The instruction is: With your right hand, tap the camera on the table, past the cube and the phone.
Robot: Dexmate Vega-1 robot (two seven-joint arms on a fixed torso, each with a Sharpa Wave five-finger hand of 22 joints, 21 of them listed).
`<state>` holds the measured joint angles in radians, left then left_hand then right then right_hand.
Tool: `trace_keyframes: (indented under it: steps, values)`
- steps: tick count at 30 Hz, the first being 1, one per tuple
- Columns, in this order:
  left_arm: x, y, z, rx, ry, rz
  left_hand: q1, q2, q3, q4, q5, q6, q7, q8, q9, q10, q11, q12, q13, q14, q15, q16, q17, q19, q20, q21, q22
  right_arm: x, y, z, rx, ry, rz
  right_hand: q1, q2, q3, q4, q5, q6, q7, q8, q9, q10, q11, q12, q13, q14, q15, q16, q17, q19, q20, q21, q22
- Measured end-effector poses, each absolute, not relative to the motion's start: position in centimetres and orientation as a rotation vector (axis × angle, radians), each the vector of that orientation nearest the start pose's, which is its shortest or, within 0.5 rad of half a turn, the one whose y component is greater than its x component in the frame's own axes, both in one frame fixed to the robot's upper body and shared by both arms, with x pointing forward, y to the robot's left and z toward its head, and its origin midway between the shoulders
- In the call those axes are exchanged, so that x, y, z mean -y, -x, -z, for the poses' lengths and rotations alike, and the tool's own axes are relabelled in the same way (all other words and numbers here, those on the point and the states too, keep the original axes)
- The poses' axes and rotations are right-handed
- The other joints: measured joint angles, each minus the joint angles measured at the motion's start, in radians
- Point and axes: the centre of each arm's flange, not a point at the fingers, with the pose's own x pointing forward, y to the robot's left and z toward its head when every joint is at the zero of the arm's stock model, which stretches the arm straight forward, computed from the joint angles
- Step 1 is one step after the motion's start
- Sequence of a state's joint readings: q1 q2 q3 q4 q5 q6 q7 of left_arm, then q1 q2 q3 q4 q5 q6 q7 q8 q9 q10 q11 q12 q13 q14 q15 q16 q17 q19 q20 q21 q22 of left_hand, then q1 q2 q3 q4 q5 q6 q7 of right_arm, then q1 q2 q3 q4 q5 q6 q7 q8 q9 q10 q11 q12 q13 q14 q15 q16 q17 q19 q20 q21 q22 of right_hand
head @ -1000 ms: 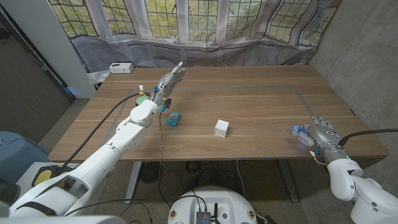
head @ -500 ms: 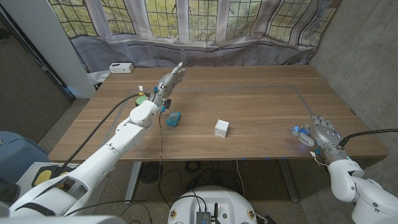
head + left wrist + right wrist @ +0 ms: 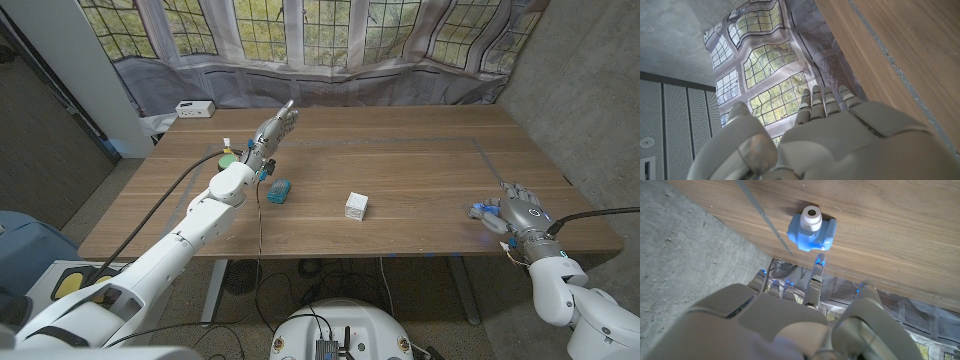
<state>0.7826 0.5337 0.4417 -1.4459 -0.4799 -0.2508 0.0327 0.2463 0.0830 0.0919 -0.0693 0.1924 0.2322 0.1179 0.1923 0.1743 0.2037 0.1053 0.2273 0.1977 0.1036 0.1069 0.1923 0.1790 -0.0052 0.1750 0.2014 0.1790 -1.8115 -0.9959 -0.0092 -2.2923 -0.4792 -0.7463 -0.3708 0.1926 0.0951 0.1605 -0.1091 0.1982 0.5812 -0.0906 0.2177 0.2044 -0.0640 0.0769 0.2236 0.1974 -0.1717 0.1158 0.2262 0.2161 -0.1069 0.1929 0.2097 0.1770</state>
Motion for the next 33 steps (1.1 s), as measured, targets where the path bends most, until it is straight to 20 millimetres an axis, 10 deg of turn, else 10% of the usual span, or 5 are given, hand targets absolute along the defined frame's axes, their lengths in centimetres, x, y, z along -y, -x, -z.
trace_keyframes:
  steps: [10,19,33]
  values:
    - [-23.3,-63.34,-2.92,0.705,-0.151,0.27,0.0,0.0,0.0,0.0,0.0,0.006,-0.006,0.0,0.0,0.0,0.0,-0.006,0.0,0.0,0.0,0.0,0.0,0.0,0.011,0.0,0.0,36.75,-42.19,12.95,0.205,1.363,0.469,0.007,-0.007,0.004,-0.004,0.0,-0.151,0.008,-0.045,0.0,0.0,0.0,0.0,0.001,0.015,-0.003,0.0,0.0,0.027,-0.009,0.003,0.0]
    - [-23.22,-63.52,-2.82,0.703,-0.147,0.272,0.0,0.0,0.003,-0.003,0.0,0.009,-0.009,0.0,0.004,0.0,0.0,-0.006,0.0,0.0,0.0,0.0,0.0,0.006,0.016,0.0,0.0,36.72,-42.07,12.85,0.221,1.349,0.478,0.012,-0.012,0.011,-0.011,0.0,-0.614,0.051,-0.056,-0.009,-0.053,-0.005,-0.028,-0.002,0.011,-0.007,-0.012,0.005,0.062,-0.034,0.003,0.0]
    - [-23.26,-63.65,-2.93,0.702,-0.149,0.273,0.0,0.0,0.003,-0.003,0.0,0.009,-0.009,0.0,0.005,0.0,0.0,-0.006,0.0,0.0,0.0,0.0,0.0,0.006,0.016,0.0,0.0,36.74,-42.22,12.79,0.242,1.332,0.482,0.007,-0.017,0.011,-0.011,-0.006,-0.653,0.06,-0.035,-0.014,-0.078,-0.002,-0.032,-0.002,0.001,-0.009,-0.02,0.003,0.093,-0.074,0.003,0.0]
